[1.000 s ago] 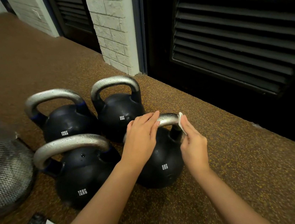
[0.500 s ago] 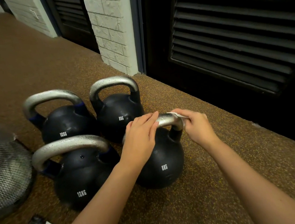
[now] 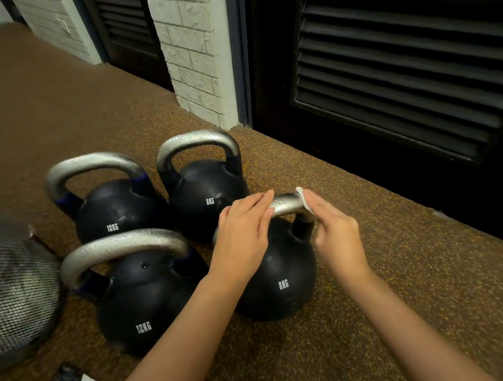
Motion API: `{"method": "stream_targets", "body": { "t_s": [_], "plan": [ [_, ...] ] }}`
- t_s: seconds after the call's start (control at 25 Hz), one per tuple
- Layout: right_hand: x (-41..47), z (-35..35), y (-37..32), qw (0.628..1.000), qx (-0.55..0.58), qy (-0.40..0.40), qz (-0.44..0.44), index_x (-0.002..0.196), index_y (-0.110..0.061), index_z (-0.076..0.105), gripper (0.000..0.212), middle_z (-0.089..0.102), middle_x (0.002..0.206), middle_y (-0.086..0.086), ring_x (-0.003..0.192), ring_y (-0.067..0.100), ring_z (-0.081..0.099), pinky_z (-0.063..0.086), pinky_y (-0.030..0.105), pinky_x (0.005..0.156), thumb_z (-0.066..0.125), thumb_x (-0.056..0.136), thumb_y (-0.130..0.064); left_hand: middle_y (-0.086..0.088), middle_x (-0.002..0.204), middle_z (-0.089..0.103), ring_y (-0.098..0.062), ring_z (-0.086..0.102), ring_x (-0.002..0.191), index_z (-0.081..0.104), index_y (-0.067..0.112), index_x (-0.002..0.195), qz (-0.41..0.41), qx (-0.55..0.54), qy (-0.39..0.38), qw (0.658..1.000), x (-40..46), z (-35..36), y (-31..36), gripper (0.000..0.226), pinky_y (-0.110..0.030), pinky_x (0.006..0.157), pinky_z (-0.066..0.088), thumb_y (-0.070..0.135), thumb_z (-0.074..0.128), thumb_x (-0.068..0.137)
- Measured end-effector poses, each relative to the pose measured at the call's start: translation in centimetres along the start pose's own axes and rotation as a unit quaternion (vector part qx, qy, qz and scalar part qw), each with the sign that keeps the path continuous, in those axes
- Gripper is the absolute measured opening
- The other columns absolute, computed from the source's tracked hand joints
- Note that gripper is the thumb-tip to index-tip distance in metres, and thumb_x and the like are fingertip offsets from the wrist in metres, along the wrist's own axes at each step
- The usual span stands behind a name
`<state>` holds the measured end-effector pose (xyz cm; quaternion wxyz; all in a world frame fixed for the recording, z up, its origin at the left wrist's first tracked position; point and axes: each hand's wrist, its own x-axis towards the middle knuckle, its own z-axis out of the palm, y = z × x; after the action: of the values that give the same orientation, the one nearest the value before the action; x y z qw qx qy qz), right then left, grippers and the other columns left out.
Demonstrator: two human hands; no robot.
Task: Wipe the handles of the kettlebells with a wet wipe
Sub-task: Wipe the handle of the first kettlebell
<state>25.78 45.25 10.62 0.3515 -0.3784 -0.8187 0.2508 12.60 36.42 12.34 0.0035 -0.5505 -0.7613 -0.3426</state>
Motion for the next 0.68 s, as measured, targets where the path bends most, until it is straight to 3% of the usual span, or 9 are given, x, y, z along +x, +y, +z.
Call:
{"method": "stream_targets", "body": {
  "t_s": [0.12, 0.28, 0.44, 0.6, 0.68],
  "plan": [
    [0.4, 0.3, 0.0, 0.999, 0.022, 0.017, 0.032, 0.127, -0.013, 0.056, 0.051, 0.056, 0.132, 0.005, 0.121, 0.004, 0.046, 0.02, 0.002, 0.105, 0.048, 0.085, 0.013, 0.002, 0.123, 0.059, -0.015, 0.051, 0.114, 0.054, 0.017, 0.129, -0.001, 0.001, 0.005, 1.0, 0.0, 0.0, 0.1, 0.034, -0.037, 0.103, 0.031, 0.019, 0.047, 0.095],
    [-0.6, 0.8, -0.2, 1.0, -0.002, 0.016, -0.011, 0.131, -0.009, 0.051, 0.058, 0.05, 0.137, 0.006, 0.126, 0.009, 0.041, 0.022, 0.021, 0.113, 0.046, 0.081, 0.019, 0.002, 0.123, 0.06, -0.015, 0.052, 0.114, 0.054, 0.017, 0.129, -0.002, 0.003, 0.009, 1.0, 0.1, 0.1, 0.0, 0.034, -0.036, 0.103, 0.031, 0.02, 0.047, 0.095],
    [-1.3, 1.2, 0.3, 0.997, 0.046, 0.033, 0.051, 0.131, -0.008, 0.051, 0.048, 0.049, 0.134, -0.001, 0.128, 0.01, 0.043, 0.018, 0.004, 0.107, 0.048, 0.087, 0.012, 0.003, 0.123, 0.06, -0.015, 0.052, 0.114, 0.054, 0.017, 0.128, -0.001, 0.001, 0.009, 1.0, 0.0, 0.2, 0.0, 0.036, -0.033, 0.101, 0.029, 0.023, 0.043, 0.095],
    [-1.6, 1.7, -0.3, 0.999, 0.029, 0.042, 0.011, 0.134, -0.008, 0.047, 0.055, 0.043, 0.14, 0.002, 0.133, 0.016, 0.039, 0.023, 0.023, 0.113, 0.045, 0.085, 0.017, 0.003, 0.124, 0.059, -0.015, 0.052, 0.115, 0.054, 0.018, 0.129, -0.004, 0.001, 0.01, 1.0, 0.0, 0.2, -0.1, 0.034, -0.036, 0.103, 0.03, 0.02, 0.047, 0.095],
    [-2.8, 1.9, 0.0, 0.999, 0.033, 0.032, 0.003, 0.138, -0.011, 0.042, 0.061, 0.035, 0.143, -0.004, 0.136, 0.013, 0.032, 0.02, 0.021, 0.114, 0.044, 0.084, 0.019, 0.002, 0.124, 0.06, -0.014, 0.052, 0.115, 0.054, 0.018, 0.128, -0.003, -0.002, 0.013, 1.0, 0.0, 0.3, 0.0, 0.034, -0.036, 0.103, 0.031, 0.02, 0.047, 0.095]
  ]
}}
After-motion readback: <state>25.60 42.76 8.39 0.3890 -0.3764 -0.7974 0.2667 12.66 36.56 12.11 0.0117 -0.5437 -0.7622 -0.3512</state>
